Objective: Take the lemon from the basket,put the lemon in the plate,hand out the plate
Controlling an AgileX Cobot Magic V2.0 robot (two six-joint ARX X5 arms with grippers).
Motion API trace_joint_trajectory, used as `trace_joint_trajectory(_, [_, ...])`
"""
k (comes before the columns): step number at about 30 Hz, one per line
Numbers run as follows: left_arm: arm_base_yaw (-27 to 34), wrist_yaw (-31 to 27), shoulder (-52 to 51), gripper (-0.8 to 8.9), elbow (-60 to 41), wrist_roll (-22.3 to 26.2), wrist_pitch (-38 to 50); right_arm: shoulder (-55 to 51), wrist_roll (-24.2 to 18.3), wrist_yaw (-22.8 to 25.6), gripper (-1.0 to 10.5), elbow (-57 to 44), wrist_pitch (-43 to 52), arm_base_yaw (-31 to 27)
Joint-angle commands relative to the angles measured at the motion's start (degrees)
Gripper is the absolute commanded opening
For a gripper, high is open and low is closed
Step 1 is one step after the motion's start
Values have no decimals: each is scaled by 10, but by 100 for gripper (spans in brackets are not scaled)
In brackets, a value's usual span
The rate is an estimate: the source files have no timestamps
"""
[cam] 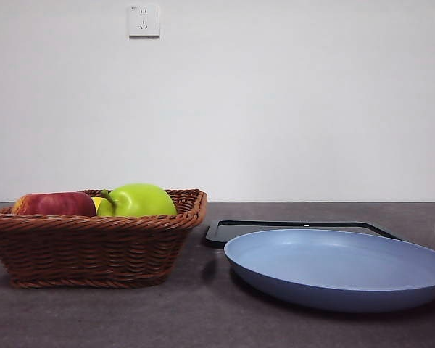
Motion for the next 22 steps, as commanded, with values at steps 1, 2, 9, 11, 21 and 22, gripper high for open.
trace_joint_trajectory(1, [2,58,-2,8,-6,-90,11,0,144,0,3,-3,7,0])
trace_joint_trajectory(2, [2,86,-2,8,-6,-111,11,0,170,0,3,-3,7,0])
trace_joint_trajectory(9, [2,193,-2,7,-4,-170,31,0,207,-24,3,4,3,0])
trace_joint_trajectory(11, [2,192,-1,6,4,-189,26,5,207,-36,3,19,-7,1])
trace_joint_trajectory(21, [2,191,107,7,130,-198,-35,110,158,-48,3,177,-129,1])
trace_joint_trajectory(22, [2,192,124,7,143,-197,-35,123,147,-51,3,195,-144,1])
